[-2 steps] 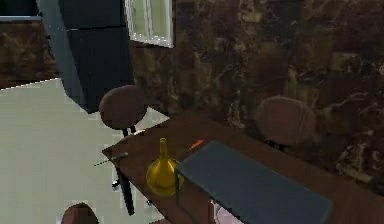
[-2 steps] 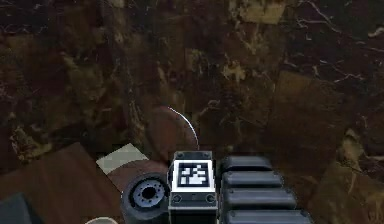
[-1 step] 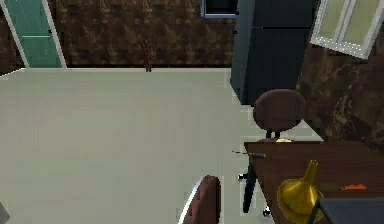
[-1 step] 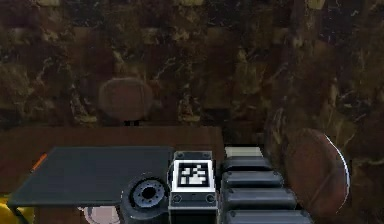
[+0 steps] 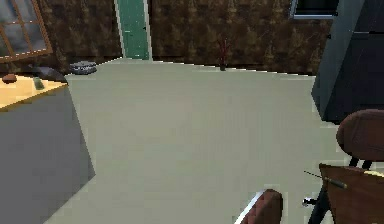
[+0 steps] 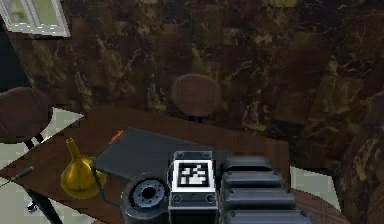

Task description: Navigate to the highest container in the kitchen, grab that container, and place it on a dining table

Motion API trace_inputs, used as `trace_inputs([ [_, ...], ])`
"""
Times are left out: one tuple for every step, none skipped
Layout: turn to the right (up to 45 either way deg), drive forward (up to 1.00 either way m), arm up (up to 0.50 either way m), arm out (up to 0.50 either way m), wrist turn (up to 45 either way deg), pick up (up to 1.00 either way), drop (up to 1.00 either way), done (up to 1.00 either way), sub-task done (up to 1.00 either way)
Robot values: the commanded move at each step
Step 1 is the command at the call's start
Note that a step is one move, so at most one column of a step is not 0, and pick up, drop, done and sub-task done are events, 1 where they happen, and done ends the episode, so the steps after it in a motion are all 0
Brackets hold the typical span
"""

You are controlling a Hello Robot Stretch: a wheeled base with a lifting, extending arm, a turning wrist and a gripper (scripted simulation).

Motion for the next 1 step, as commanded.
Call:
trace_inputs([
  [0.0, 0.0, 0.0, 0.48, 0.0, 0.0, 0.0, 0.0, 0.0],
])
